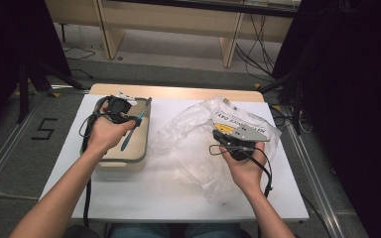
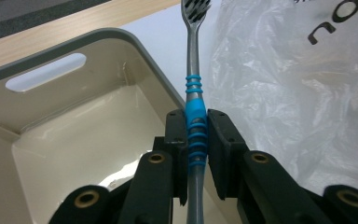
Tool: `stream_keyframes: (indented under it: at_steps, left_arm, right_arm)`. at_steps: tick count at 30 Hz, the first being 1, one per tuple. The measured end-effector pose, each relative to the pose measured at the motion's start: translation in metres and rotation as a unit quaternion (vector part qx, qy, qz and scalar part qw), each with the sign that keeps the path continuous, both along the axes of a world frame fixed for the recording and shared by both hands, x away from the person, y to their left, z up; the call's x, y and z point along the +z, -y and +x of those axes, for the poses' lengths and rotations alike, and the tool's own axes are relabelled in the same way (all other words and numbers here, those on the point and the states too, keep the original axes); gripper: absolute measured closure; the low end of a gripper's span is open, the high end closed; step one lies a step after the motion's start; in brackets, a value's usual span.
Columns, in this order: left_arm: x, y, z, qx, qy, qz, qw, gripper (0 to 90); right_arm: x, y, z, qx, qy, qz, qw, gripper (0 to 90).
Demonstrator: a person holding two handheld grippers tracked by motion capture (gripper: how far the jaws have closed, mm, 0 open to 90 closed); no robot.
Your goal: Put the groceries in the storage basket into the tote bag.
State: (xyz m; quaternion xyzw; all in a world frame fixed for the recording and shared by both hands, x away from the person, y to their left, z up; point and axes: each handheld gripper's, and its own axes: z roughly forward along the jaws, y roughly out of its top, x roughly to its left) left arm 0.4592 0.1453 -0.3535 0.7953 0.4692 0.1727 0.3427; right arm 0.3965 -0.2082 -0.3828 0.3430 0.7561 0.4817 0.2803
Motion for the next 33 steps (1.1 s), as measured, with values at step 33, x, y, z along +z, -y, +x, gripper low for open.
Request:
stream_keyframes:
  at_steps: [33]
  left_arm:
    - [0.006, 0.02, -0.019, -0.038, 0.014, -0.001, 0.9992, 78.4]
  right_arm:
    - [0.0, 0.0, 0.0, 0.0, 0.001, 0.002, 1.0, 90.0]
